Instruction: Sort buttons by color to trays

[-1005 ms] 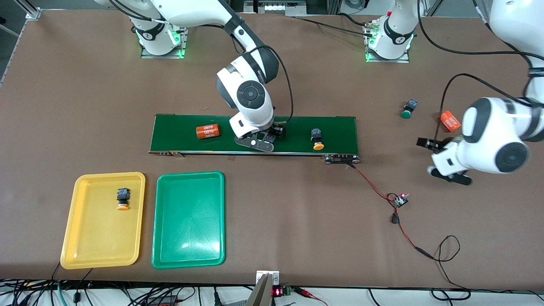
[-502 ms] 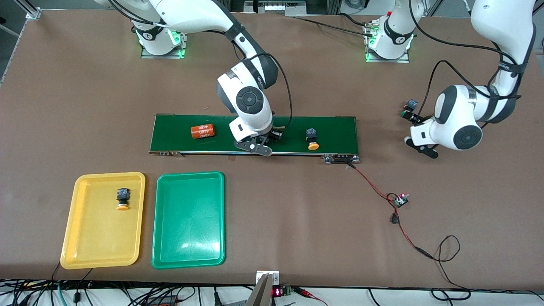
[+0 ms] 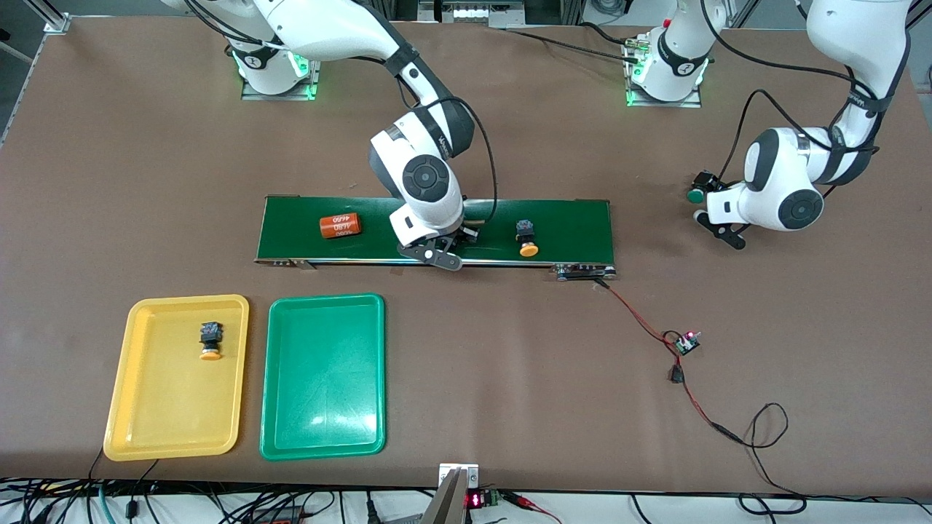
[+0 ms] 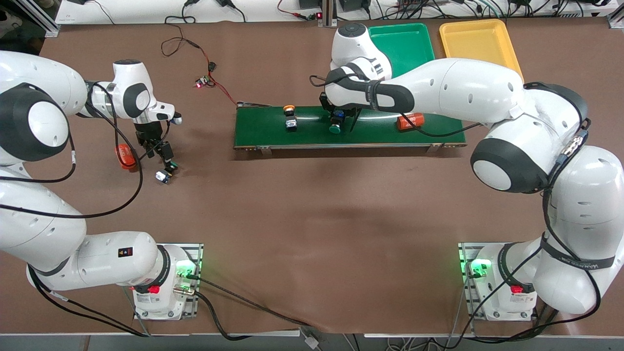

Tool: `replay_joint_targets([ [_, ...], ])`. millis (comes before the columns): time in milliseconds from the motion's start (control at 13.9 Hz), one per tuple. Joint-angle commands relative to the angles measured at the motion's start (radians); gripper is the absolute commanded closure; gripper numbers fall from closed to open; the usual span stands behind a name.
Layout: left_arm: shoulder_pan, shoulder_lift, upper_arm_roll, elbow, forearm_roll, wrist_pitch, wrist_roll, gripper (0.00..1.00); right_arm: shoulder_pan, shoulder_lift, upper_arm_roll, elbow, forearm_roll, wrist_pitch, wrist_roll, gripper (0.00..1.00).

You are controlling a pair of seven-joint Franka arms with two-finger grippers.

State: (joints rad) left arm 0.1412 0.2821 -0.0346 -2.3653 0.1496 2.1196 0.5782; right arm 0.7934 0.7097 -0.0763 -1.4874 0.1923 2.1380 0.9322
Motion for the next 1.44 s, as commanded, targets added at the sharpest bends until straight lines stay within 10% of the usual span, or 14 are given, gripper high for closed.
replay_joint_targets([
  [0, -0.025, -0.05, 0.007, -0.055, -0.018, 0.006, 0.016, 0.0, -0.087, -0.016, -0.005, 0.031, -0.001, 0.01, -0.045, 0.92],
  [574, -0.068, -0.072, 0.001, -0.193, -0.018, 0.16, -0.095, 0.03, -0.27, -0.001, -0.022, 0.203, -0.091, -0.035, -0.157, 0.98],
  [718, -0.068, -0.074, 0.001, -0.19, -0.013, 0.154, -0.102, 0.63, -0.324, 0.01, -0.022, 0.205, -0.091, -0.006, -0.261, 0.99],
  [1076, -0.068, -0.078, 0.001, -0.177, -0.013, 0.135, -0.103, 0.79, -0.427, 0.083, -0.036, 0.208, -0.112, 0.066, -0.55, 1.0],
  [1363, -0.069, -0.09, -0.001, 0.01, -0.008, -0.045, -0.104, 0.78, -0.479, 0.152, -0.034, 0.207, -0.116, 0.062, -0.78, 1.0],
])
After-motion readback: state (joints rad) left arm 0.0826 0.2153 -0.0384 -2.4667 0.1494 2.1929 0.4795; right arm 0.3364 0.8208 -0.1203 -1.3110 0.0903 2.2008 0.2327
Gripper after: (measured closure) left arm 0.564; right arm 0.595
